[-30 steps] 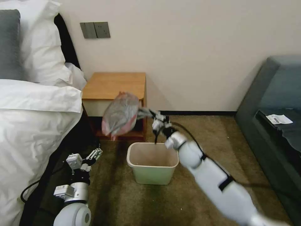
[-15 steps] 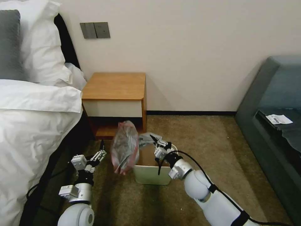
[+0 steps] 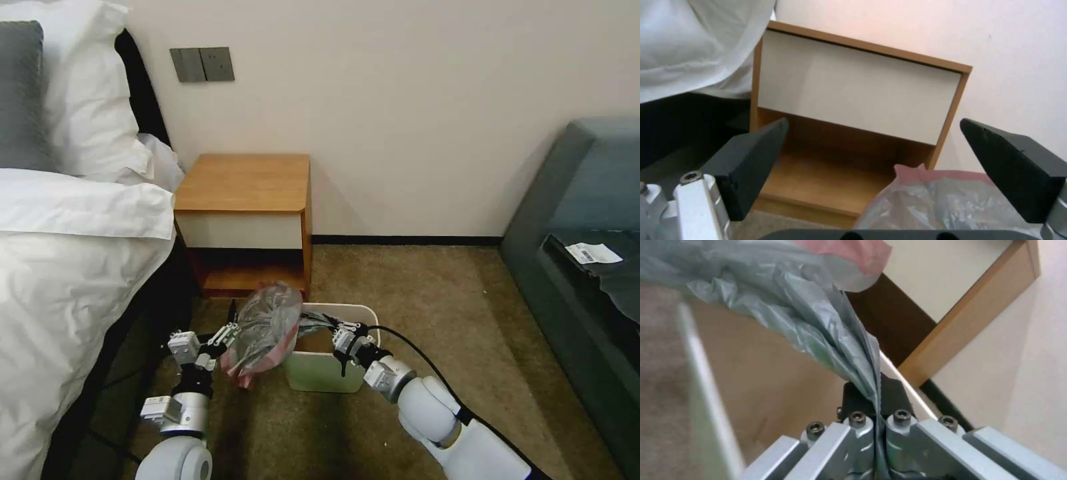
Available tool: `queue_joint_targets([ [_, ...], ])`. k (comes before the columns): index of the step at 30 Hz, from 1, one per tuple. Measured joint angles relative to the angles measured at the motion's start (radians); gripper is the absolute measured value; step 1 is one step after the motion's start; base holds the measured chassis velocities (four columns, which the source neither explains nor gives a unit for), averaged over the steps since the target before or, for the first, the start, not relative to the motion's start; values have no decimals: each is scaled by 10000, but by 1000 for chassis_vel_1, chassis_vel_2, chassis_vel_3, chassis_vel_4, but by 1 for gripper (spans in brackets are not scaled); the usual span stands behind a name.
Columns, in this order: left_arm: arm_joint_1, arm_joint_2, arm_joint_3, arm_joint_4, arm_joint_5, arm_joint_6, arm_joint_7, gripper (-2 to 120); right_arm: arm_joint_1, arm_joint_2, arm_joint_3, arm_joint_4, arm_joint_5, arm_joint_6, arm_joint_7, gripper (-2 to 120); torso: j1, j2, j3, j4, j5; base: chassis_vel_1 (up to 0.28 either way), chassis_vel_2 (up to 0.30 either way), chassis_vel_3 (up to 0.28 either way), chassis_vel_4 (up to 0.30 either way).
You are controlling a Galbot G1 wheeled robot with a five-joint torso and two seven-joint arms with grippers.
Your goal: Pick up the garbage bag from the table and place it over the trash can.
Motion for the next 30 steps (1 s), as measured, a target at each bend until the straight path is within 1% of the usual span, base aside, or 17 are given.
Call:
queue_joint_targets([
  [2,-2,34,40,-85,1,85,-6,97,18,-169,-7,127,205,-107,-90,9,-1,0,0,0,1,0,0,0,0],
  [3,-2,34,40,-85,1,85,-6,97,18,-169,-7,127,205,-107,-90,9,-1,0,0,0,1,0,0,0,0],
  [5,36,147,138,-227,-48,349,-41,97,126,-334,-7,282,548,-317,-246,19,0,-1,0,0,-1,0,0,0,0],
  [7,74,220,183,-337,-129,587,-61,97,189,-399,-16,352,732,-441,-260,22,0,0,1,0,-1,0,0,0,0],
  [9,247,558,270,-740,-452,1541,-92,97,408,-592,-37,529,1240,-908,-375,34,0,-1,1,0,0,0,0,0,0],
  [10,247,558,270,-740,-452,1541,-92,97,408,-592,-37,529,1240,-908,-375,34,0,-1,1,0,0,0,0,0,0],
  [12,335,878,180,-958,-552,2014,-72,98,579,-805,-11,673,1698,-1285,-549,43,0,0,1,1,1,0,0,0,0],
  [13,335,878,180,-958,-552,2014,-72,98,579,-805,-11,673,1698,-1285,-549,43,0,0,1,1,1,0,0,0,0],
  [14,360,1018,84,-1042,-650,2212,-66,98,602,-919,64,774,1938,-1442,-647,48,0,-1,0,1,0,0,0,0,0],
  [17,415,1408,-27,-1323,-1492,2951,-103,98,614,-1271,343,995,2382,-1671,-975,63,0,-1,0,0,-1,0,0,0,0],
  [19,415,1408,-27,-1323,-1492,2951,-103,98,614,-1271,343,995,2382,-1671,-975,63,0,-1,0,0,-1,0,0,0,0],
  [21,435,1706,57,-1424,-2127,3573,-123,98,549,-1477,465,1049,2610,-1680,-928,77,0,0,1,0,0,0,0,0,0],
  [22,435,1706,57,-1424,-2127,3573,-123,98,549,-1477,465,1049,2610,-1680,-928,77,0,0,1,0,0,0,0,0,0],
  [25,281,2126,228,-1290,-2485,3906,-73,98,224,-1728,818,1234,2758,-1719,-921,92,0,-1,1,0,1,0,0,0,0],
  [26,281,2126,228,-1290,-2485,3906,-73,98,224,-1728,818,1234,2758,-1719,-921,92,0,-1,1,0,1,0,0,0,0],
  [28,216,2267,311,-1208,-2512,3924,-68,98,-6,-1970,1100,1350,2748,-1636,-1009,99,0,-1,1,-1,0,0,0,0,0],
  [30,207,2284,331,-1198,-2513,3925,-67,98,-44,-2016,1150,1374,2753,-1620,-1020,99,0,-1,1,-1,1,0,0,0,0],
])
